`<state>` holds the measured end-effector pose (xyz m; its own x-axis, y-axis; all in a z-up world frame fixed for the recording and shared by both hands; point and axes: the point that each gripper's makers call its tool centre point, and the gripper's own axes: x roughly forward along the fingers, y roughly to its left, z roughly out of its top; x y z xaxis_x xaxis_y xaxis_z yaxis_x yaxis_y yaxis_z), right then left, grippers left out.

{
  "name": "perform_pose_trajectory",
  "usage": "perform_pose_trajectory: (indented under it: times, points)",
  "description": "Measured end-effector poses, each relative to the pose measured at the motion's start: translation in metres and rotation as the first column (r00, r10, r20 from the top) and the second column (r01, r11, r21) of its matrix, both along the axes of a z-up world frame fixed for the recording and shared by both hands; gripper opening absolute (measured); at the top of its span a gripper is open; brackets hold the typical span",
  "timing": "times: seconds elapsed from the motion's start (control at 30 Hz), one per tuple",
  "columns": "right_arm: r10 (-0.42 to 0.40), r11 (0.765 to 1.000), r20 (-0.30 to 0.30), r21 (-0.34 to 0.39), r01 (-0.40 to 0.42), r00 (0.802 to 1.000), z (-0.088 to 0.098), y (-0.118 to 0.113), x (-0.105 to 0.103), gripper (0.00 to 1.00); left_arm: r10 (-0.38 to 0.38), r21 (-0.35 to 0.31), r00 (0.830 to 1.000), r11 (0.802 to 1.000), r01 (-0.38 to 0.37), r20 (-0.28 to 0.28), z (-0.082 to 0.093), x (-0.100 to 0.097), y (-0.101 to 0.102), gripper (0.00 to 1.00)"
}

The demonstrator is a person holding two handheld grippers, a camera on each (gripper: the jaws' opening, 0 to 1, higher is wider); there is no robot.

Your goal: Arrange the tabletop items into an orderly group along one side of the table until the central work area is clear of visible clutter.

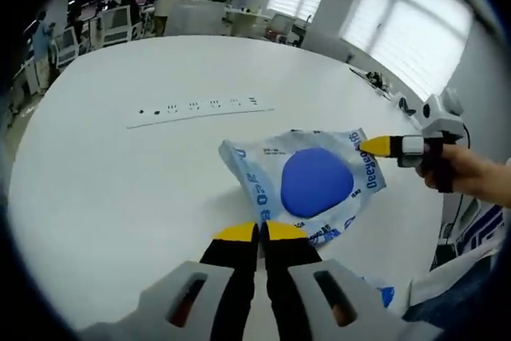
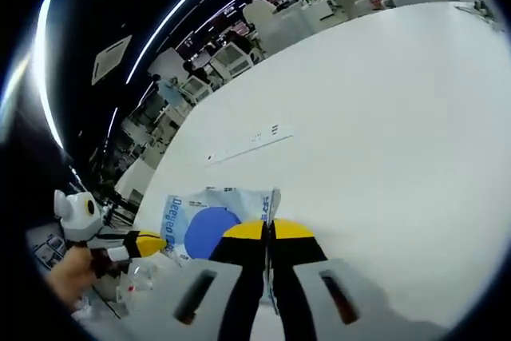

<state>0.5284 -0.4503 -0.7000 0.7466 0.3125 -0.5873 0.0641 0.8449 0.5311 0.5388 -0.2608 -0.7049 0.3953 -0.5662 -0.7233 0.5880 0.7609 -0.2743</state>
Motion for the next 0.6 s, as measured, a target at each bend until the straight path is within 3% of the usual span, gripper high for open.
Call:
perform_pose_trajectory:
  times: [0.07, 0.6]
  points:
    - [0.000, 1.000, -0.006, -0.001, 0.000, 1.000, -0.004, -0.001, 0.001, 0.00, 0.006, -0.014, 0.999, 1.000, -0.006, -0.037, -0.006, -0.002, -0.002, 0.00]
    - [0.087, 0.993, -0.070, -0.071, -0.092, 0.994, -0.054, -0.002, 0.008, 0.00, 0.032, 0.051, 0.996, 0.998, -0.028, -0.087, -0.043, 0.003, 0.004, 0.00]
